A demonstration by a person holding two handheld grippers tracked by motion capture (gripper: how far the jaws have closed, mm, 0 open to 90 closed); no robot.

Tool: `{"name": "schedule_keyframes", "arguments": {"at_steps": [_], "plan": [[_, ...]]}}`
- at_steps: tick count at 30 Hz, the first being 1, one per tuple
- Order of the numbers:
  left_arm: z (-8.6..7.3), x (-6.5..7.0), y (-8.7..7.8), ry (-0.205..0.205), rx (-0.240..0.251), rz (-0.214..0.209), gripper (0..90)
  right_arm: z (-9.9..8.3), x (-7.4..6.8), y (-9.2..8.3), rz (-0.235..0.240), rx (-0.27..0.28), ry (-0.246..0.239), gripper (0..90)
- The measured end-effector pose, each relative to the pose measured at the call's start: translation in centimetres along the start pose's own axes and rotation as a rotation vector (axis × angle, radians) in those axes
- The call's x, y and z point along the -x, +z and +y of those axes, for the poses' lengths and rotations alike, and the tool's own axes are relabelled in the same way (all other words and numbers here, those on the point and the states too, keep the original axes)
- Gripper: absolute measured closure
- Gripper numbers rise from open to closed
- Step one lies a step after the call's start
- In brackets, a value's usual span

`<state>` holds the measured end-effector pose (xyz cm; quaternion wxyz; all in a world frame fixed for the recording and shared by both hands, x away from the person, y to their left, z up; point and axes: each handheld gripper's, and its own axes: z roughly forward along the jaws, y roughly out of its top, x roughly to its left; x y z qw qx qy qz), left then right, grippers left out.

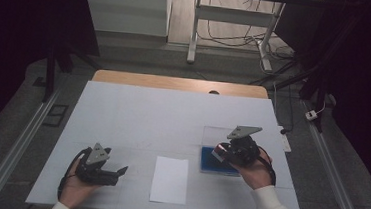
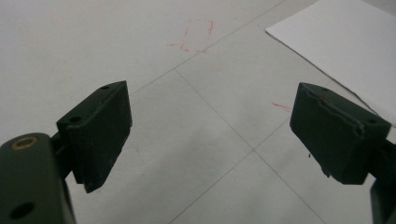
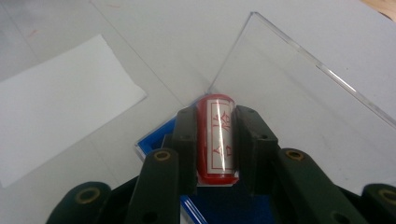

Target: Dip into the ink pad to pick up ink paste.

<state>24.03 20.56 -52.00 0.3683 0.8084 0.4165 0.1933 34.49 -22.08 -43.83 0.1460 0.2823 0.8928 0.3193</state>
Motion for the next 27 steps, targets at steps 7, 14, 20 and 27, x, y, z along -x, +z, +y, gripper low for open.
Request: {"name": "schedule_keyframes", "arguments": {"at_steps": [7,14,20,27], "plan": [[0.0,0.1,0.1,0.005,-0.005,0.0,13.2,-0.3,0.1,1.2,-0.014,-0.054,-0.013,70.1],[0.0,0.1,0.2,0.004,-0.005,-0.002,13.1,-0.7,0.4,1.7,-0.023,-0.072,-0.01,70.1],[0.0,0.2,0.1,0.006,-0.001,-0.003,13.1,-0.9,0.5,2.2,-0.023,-0.091,-0.002,70.1],[0.1,0.3,0.1,0.009,-0.001,-0.005,13.1,-1.1,0.6,2.8,-0.02,-0.11,-0.001,70.1]]}}
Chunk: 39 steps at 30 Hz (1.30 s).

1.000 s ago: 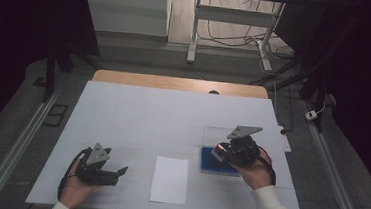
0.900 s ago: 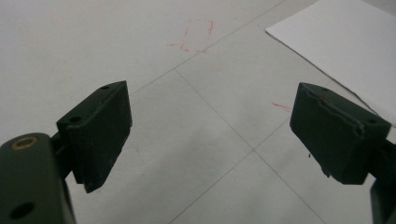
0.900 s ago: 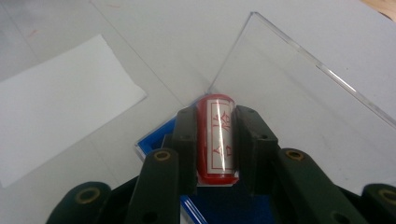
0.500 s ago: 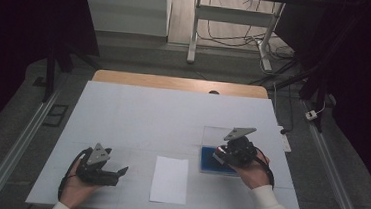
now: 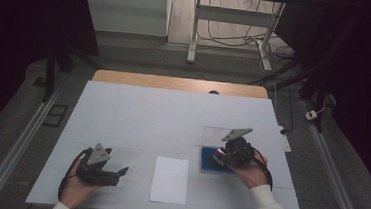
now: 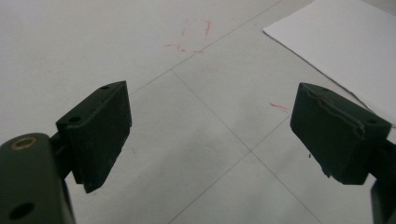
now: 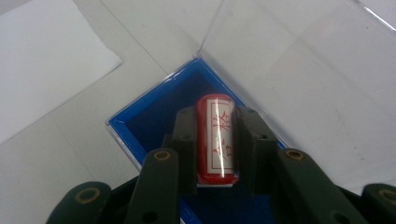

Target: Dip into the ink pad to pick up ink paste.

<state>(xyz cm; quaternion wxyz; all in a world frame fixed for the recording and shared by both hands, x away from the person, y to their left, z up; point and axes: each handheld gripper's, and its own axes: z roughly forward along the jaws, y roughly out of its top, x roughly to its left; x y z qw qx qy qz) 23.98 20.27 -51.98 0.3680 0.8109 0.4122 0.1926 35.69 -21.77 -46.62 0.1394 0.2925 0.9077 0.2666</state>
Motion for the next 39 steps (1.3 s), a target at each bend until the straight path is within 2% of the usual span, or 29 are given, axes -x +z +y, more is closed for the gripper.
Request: {"name": "schedule_keyframes", "arguments": {"at_steps": [4,27,34,39], "plan": [[0.06,0.13,-0.02,0.003,0.001,-0.001,13.1,-0.07,0.16,-0.01,0.006,-0.003,0.012,70.1],[0.09,0.37,0.22,0.01,-0.013,-0.004,13.1,0.38,-0.07,0.4,-0.006,-0.057,-0.001,70.5],[0.14,0.6,0.25,0.014,-0.015,-0.004,13.1,0.35,-0.43,0.6,-0.03,-0.064,-0.013,70.7],[0.17,0.68,0.24,0.016,-0.015,-0.007,13.1,0.14,-0.32,0.6,-0.022,-0.052,-0.007,70.7]]}}
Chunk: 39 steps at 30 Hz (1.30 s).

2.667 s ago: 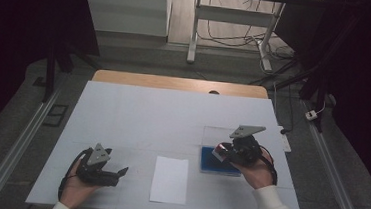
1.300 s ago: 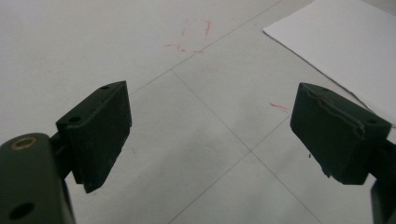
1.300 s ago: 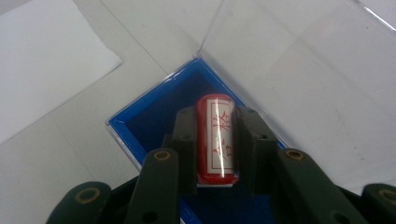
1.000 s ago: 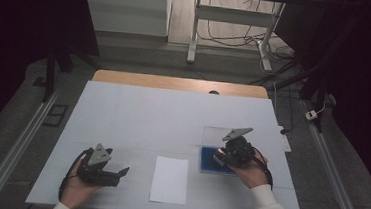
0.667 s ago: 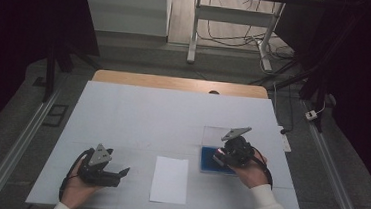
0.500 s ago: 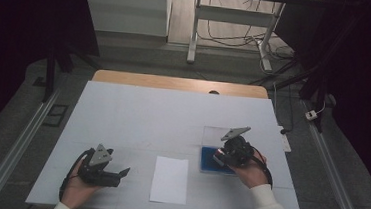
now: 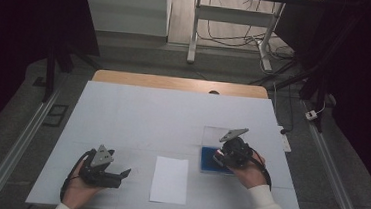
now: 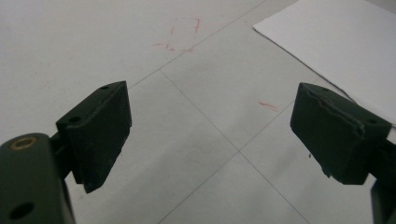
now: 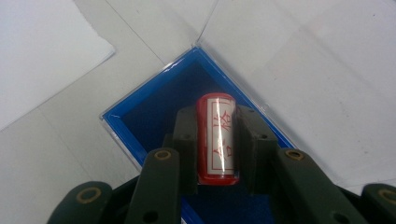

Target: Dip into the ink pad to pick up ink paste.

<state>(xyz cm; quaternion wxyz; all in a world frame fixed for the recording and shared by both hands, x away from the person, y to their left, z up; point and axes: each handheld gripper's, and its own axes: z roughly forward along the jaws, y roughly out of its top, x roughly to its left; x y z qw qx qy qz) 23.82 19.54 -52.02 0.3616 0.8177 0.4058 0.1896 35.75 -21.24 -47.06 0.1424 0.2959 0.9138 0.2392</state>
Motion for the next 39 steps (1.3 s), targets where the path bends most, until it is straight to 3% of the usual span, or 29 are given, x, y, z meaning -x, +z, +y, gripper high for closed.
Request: {"name": "schedule_keyframes", "arguments": {"at_steps": [29,32,33,35,39], "plan": [[0.0,0.1,0.0,0.004,-0.001,0.005,13.0,-0.2,0.2,0.1,0.013,0.018,0.006,70.4],[0.0,-0.1,-0.1,0.004,0.002,0.008,13.0,-0.2,0.3,-0.6,0.014,0.041,0.014,70.1],[0.0,-0.1,-0.1,0.003,0.003,0.009,13.0,-0.2,0.5,-1.2,0.006,0.086,0.035,70.1],[0.0,-0.2,-0.1,0.0,0.004,0.012,13.0,-0.2,0.7,-2.1,0.043,0.136,0.066,70.1],[0.0,-0.2,-0.1,0.0,0.002,0.013,13.0,-0.1,0.6,-3.1,0.052,0.177,0.069,70.0]]}}
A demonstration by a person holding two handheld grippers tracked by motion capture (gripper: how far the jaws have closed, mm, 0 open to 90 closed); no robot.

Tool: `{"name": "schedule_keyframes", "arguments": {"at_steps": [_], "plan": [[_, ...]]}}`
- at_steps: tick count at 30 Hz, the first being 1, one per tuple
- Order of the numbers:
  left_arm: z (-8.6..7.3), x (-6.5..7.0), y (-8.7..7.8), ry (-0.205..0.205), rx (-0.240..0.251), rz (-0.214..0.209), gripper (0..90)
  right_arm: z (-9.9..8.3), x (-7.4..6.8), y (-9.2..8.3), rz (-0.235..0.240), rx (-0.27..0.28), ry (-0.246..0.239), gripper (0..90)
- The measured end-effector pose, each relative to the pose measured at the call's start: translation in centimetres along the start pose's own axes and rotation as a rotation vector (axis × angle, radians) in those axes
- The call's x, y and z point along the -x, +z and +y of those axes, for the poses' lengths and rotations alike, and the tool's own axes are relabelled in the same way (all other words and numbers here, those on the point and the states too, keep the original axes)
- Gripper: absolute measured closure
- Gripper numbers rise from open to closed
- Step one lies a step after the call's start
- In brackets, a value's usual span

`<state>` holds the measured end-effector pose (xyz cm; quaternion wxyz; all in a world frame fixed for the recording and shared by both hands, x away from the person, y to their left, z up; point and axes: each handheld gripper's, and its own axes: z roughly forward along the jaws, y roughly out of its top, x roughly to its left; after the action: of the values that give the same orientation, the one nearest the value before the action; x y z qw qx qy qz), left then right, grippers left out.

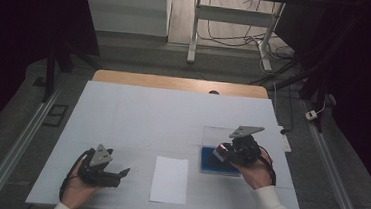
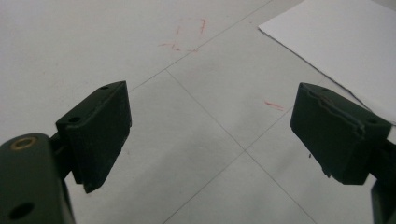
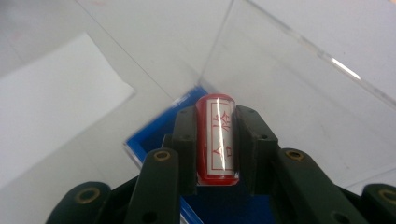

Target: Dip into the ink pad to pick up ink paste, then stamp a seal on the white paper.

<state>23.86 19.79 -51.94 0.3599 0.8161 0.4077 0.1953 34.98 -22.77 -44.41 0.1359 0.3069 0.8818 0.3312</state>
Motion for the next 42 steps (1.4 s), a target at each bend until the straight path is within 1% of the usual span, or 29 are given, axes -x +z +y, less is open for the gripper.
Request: {"name": "schedule_keyframes", "arguments": {"at_steps": [3,7,13,15,17,23,28,35,42], "plan": [[0.0,0.1,0.0,0.003,0.0,0.0,13.0,0.1,-0.1,-0.2,0.007,0.011,-0.006,70.0],[0.1,0.1,0.0,0.004,0.001,0.0,13.0,0.3,-0.6,-0.3,0.018,0.023,-0.013,70.0],[0.0,0.1,0.0,0.006,0.003,-0.002,13.0,0.7,-1.1,-0.7,0.023,0.054,-0.04,70.0],[0.1,0.1,-0.1,0.006,0.003,-0.001,13.0,0.8,-1.3,-0.7,0.023,0.06,-0.041,70.0],[0.0,0.1,-0.1,0.006,0.003,-0.001,13.0,0.9,-1.4,-1.1,0.022,0.074,-0.06,70.0],[0.1,0.1,-0.1,0.006,0.005,0.003,13.0,1.2,-1.8,-1.4,0.02,0.089,-0.061,69.9],[0.1,0.0,-0.1,0.009,0.006,0.003,13.0,1.6,-2.5,-1.5,0.037,0.106,-0.068,69.9],[0.1,0.1,-0.1,0.009,0.005,0.003,13.0,1.8,-3.2,-1.5,0.053,0.11,-0.084,69.9],[0.1,0.0,-0.1,0.01,0.005,0.003,13.0,2.0,-3.9,-1.0,0.071,0.106,-0.101,69.9]]}}
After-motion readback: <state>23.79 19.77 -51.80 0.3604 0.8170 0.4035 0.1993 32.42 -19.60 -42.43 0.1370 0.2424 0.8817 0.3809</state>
